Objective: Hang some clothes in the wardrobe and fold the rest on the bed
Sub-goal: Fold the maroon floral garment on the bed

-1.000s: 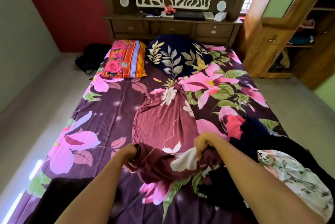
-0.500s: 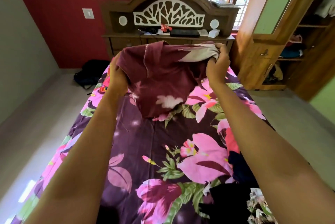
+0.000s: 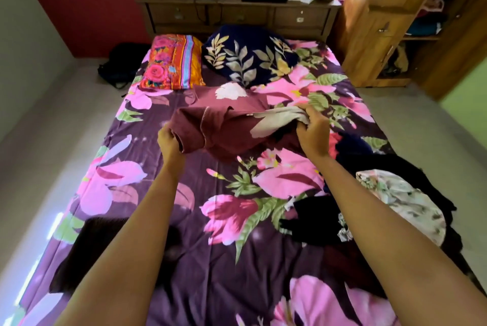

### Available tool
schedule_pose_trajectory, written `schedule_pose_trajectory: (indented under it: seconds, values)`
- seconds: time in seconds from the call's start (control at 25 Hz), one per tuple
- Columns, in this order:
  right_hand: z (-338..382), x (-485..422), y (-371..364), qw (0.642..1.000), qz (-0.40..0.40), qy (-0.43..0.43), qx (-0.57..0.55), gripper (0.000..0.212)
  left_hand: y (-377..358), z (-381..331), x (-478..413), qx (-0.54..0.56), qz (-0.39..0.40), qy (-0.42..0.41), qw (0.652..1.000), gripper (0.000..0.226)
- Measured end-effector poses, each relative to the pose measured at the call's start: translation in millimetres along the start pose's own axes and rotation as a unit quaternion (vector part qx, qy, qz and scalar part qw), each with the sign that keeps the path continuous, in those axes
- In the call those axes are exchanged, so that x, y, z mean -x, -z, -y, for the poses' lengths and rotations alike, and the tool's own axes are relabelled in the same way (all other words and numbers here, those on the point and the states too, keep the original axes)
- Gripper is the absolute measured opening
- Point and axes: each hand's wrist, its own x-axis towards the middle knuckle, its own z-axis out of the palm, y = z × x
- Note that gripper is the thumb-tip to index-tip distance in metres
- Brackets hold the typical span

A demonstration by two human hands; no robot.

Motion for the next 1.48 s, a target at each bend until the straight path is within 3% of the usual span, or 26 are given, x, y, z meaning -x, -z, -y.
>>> schedule_pose_trajectory:
  seconds: [0.08, 0.12, 0.16, 0.24, 0.28, 0.4, 0.52, 0.64, 0.72, 0.8, 0.88, 0.92, 1.04, 1.16, 1.32, 1.4, 1.44, 1.48]
  values:
    - [-13, 24, 11, 0.99, 0.132, -0.039, 0.02, 0.023, 20, 29, 18, -0.1, -0.032, -0.056, 0.993, 0.027]
    - [-20, 33, 15, 0.969, 0.235, -0.066, 0.04, 0.014, 31, 43, 24, -0.15, -0.051, -0.09, 0.983, 0.019]
    - [-26, 43, 18, 0.933, 0.344, -0.081, 0.068, 0.007, 40, 61, 29, -0.199, -0.04, -0.116, 0.972, 0.013]
    - [-35, 65, 19, 0.861, 0.49, -0.093, 0.104, 0.015, 57, 96, 36, -0.299, 0.055, -0.132, 0.944, 0.035]
    - [-37, 75, 17, 0.837, 0.526, -0.101, 0.107, 0.015, 63, 106, 45, -0.342, 0.103, -0.104, 0.928, 0.041]
    - [-45, 102, 11, 0.789, 0.596, -0.115, 0.096, 0.017, 81, 135, 57, -0.419, 0.157, -0.019, 0.894, 0.031]
    - [-46, 125, 12, 0.701, 0.688, -0.156, 0.099, 0.014, 100, 164, 58, -0.495, 0.236, 0.052, 0.835, 0.043]
    - [-45, 155, 11, 0.615, 0.743, -0.228, 0.133, 0.011, 110, 182, 71, -0.508, 0.321, 0.124, 0.79, 0.024]
    - [-43, 176, 6, 0.525, 0.783, -0.285, 0.171, 0.025, 114, 189, 84, -0.411, 0.388, 0.269, 0.78, 0.025]
    - [-40, 193, -3, 0.401, 0.836, -0.322, 0.19, 0.036, 117, 196, 90, -0.379, 0.419, 0.436, 0.701, 0.031]
    - [-40, 202, -13, 0.32, 0.867, -0.334, 0.187, 0.038, 120, 200, 90, -0.41, 0.432, 0.504, 0.626, 0.039]
    - [-40, 202, -18, 0.309, 0.87, -0.337, 0.184, 0.035, 119, 198, 90, -0.41, 0.435, 0.511, 0.618, 0.039]
    - [-44, 195, -34, 0.32, 0.864, -0.346, 0.177, 0.015, 112, 202, 78, -0.372, 0.408, 0.486, 0.677, 0.029]
    - [-52, 181, -54, 0.363, 0.859, -0.313, 0.18, 0.017, 101, 202, 57, -0.322, 0.398, 0.455, 0.729, 0.023]
    - [-65, 148, -80, 0.397, 0.866, -0.227, 0.204, 0.04, 80, 194, 18, -0.31, 0.399, 0.44, 0.743, 0.015]
    - [-81, 114, -101, 0.399, 0.87, -0.166, 0.235, 0.043, 61, 187, -17, -0.302, 0.376, 0.369, 0.795, 0.019]
    - [-91, 95, -115, 0.418, 0.859, -0.146, 0.255, 0.043, 50, 185, -39, -0.317, 0.361, 0.307, 0.822, 0.022]
    - [-101, 76, -129, 0.461, 0.834, -0.123, 0.276, 0.042, 38, 180, -62, -0.328, 0.341, 0.24, 0.847, 0.023]
